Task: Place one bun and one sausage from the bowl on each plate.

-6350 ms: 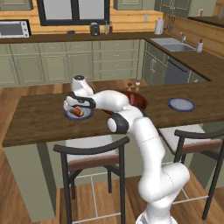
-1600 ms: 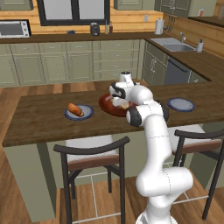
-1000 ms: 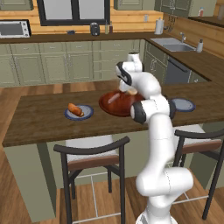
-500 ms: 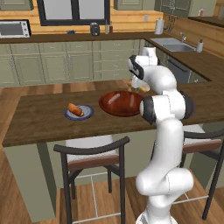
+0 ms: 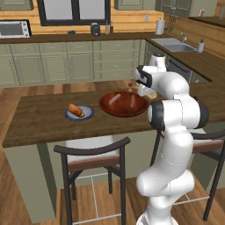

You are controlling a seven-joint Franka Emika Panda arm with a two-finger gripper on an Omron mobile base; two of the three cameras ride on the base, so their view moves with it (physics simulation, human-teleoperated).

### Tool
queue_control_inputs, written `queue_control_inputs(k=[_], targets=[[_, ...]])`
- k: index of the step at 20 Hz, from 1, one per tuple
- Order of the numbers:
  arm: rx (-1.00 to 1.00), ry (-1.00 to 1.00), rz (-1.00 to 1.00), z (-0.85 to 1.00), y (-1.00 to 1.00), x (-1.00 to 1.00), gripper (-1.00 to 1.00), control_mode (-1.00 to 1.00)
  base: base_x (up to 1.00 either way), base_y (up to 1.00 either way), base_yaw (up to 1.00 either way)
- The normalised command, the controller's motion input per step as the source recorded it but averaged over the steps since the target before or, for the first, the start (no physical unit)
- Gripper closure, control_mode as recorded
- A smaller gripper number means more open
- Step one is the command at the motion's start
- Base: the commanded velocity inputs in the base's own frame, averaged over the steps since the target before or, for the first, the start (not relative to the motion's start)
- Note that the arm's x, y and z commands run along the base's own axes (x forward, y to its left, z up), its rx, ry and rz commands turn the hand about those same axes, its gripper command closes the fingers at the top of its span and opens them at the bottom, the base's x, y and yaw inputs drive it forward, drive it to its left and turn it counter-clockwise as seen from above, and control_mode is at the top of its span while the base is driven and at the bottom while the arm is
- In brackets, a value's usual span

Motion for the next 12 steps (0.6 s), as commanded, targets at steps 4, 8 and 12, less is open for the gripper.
queue_control_inputs(k=[4,8,12], targets=[[0.00,0.00,0.00,0.00,0.00,0.00,1.00,-1.00,0.00,0.00,0.00],[0.00,0.00,0.00,0.00,0.00,0.00,1.00,1.00,0.05,-0.48,0.00],[0.00,0.00,0.00,0.00,0.00,0.00,1.00,1.00,0.65,-0.61,0.00]])
